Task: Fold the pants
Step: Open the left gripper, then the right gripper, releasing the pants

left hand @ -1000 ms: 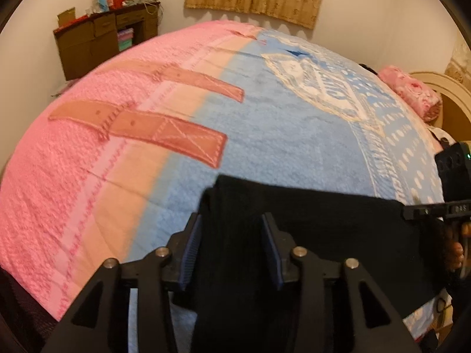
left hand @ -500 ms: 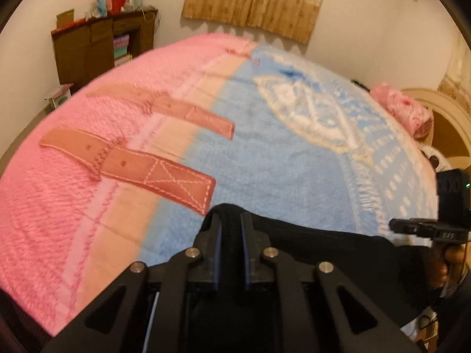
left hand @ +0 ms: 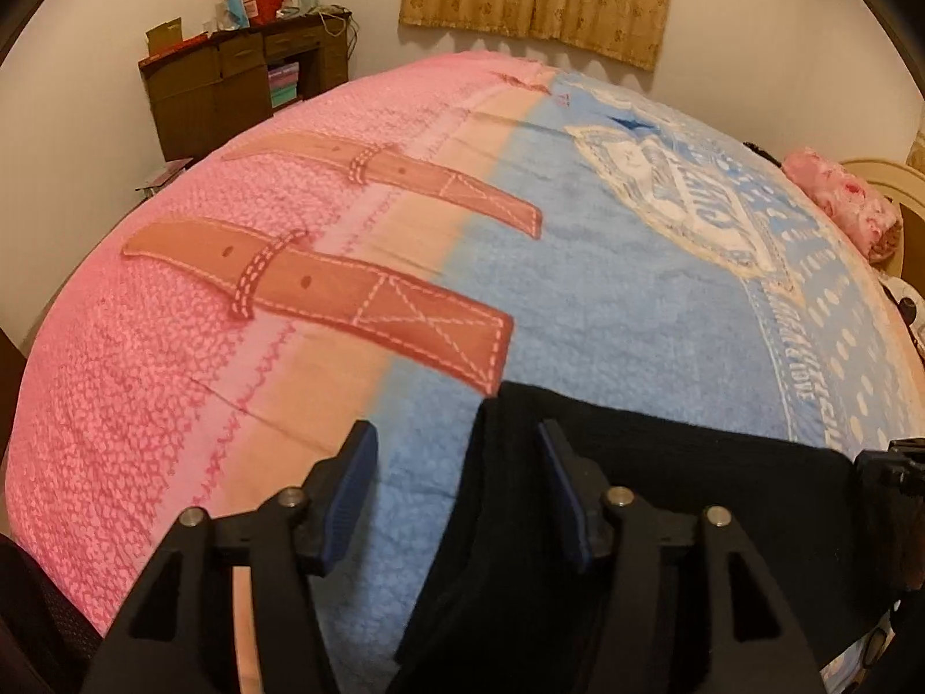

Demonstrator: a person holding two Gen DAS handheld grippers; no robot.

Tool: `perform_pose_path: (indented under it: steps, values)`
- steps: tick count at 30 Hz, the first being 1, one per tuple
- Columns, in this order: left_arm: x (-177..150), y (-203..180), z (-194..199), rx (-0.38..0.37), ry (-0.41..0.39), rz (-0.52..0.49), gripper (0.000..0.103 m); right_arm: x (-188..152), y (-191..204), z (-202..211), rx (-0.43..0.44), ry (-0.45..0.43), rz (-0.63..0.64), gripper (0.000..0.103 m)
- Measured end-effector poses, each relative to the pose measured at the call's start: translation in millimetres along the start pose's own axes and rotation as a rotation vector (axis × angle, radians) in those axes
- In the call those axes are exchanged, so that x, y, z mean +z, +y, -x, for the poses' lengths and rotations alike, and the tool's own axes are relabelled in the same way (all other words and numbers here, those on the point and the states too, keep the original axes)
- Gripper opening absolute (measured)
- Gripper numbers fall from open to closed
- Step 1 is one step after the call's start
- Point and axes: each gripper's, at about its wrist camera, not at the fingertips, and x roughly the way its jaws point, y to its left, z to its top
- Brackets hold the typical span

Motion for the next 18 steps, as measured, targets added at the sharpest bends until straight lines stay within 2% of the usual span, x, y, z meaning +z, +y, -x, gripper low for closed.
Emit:
perform_pose_path:
  steps: [3, 6, 7, 11, 13, 16, 18]
  values:
    - [-1.4, -1.0, -4.0, -0.005, 0.005, 0.008, 0.060, -0.1, -1.5, -14.3, 0.012, 0.048, -0.015, 0.005]
    - [-0.8, 0.1, -5.8, -0.011, 0.005, 0.016, 0.060, 0.3, 0.9, -24.1, -0.024, 0.074, 0.005, 0.005]
    - [-1.1, 0.0, -5.9, -0.011, 0.005, 0.015, 0.060, 0.7, 2.6, -25.0, -0.016, 0.077, 0.004, 0.000]
    - [-3.1, -1.4, -6.5, -0.002, -0.002, 0.006, 0.060, 15.2, 8.8, -2.3, -0.014, -0.033, 0.017, 0.000]
    - [-3.1, 0.1, -7.2, -0.005, -0.002, 0.017, 0.061, 24.4, -0.8, 0.5, -0.045, -0.040, -0.009, 0.000]
    - [-3.9, 0.4, -0.3, 0.002, -0.011, 0.029, 0.062, 19.5, -7.7, -14.7, -0.183, 0.017, 0.034, 0.000]
    - [-5.4, -2.3, 11.3, 0.031, -0.043, 0.015, 0.062, 10.4, -8.4, -10.8, -0.139, 0.014, 0.020, 0.000]
